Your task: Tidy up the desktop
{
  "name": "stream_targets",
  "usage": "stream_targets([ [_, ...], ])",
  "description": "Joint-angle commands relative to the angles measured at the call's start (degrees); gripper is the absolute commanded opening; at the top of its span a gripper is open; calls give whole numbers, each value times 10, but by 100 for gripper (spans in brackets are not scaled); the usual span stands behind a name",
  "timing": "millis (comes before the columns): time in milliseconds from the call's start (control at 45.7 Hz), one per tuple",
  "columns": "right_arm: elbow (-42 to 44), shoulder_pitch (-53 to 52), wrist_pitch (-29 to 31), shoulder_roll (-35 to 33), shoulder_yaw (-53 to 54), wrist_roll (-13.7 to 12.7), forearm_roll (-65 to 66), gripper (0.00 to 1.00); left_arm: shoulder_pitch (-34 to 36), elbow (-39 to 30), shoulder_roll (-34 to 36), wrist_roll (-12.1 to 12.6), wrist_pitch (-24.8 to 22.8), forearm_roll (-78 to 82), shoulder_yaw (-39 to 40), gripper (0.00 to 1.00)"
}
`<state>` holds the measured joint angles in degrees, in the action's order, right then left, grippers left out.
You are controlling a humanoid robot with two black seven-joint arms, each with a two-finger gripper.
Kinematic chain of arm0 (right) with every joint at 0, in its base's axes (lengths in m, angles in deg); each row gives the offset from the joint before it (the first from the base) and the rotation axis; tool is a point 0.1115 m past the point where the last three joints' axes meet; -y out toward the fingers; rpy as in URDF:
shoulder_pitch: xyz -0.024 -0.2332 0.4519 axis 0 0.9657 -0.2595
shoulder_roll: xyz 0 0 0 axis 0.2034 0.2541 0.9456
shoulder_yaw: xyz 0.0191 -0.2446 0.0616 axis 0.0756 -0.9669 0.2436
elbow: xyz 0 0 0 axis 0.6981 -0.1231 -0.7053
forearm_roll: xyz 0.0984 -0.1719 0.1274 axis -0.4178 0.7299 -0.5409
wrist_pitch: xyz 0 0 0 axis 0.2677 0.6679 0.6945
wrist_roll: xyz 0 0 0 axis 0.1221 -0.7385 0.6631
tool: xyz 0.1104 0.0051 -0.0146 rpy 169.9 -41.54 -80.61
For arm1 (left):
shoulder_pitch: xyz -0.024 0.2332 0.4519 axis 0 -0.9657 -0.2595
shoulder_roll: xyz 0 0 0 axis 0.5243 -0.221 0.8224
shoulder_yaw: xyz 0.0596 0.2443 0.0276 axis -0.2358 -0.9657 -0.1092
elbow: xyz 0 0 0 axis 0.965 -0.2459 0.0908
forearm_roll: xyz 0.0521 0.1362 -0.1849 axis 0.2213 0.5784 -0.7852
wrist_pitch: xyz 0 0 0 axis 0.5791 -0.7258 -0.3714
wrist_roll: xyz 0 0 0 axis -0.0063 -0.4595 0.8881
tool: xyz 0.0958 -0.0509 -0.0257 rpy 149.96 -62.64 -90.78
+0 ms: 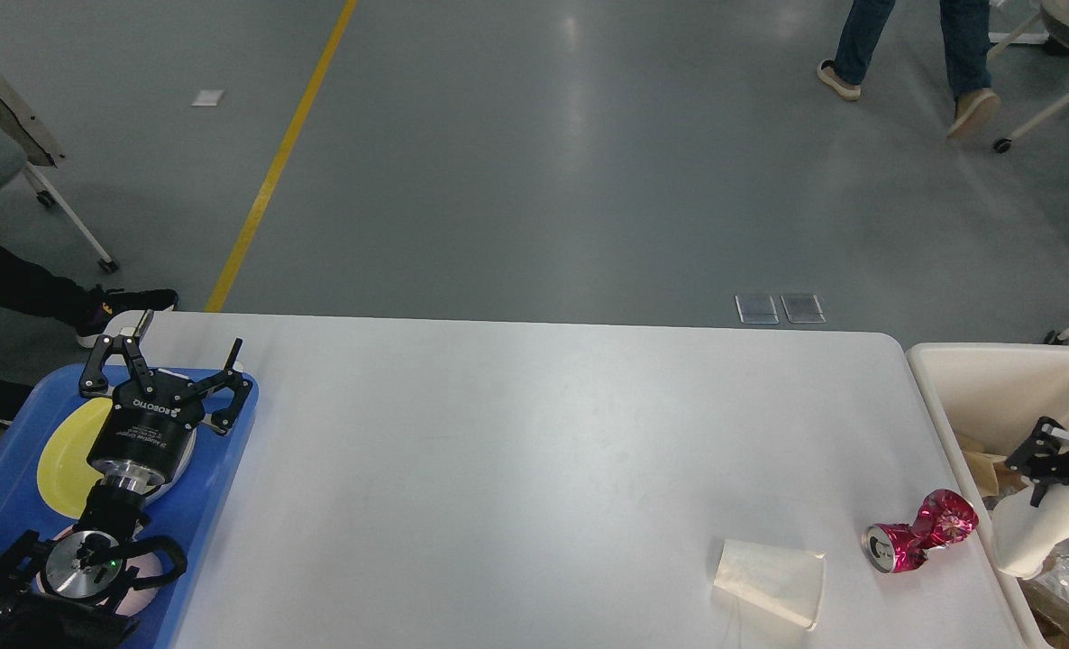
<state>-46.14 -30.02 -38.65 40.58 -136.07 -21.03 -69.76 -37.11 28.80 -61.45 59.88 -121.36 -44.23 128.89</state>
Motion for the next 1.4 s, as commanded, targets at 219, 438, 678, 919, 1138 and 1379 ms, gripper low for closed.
stream_targets([
  [219, -40, -186, 74, 33, -106, 0, -4, 0, 0, -1, 0, 0, 0, 0, 0, 97],
  [438, -38, -183, 67, 29, -104, 0, -5, 0, 0, 0, 0, 0, 0, 0, 0, 97],
  [678, 14, -90, -29, -28, -78, -1, 0, 0, 0, -1, 0, 0, 0, 0, 0, 97],
  [919, 99, 154, -218, -52, 52, -1, -4, 0, 0, 0, 0, 0, 0, 0, 0, 97],
  [1138, 277, 439, -253, -21, 264, -1, -4, 0, 0, 0, 0, 0, 0, 0, 0, 97],
  [1379, 526, 646, -258, 113, 354, 0, -5, 0, 0, -1, 0, 0, 0, 0, 0, 97],
])
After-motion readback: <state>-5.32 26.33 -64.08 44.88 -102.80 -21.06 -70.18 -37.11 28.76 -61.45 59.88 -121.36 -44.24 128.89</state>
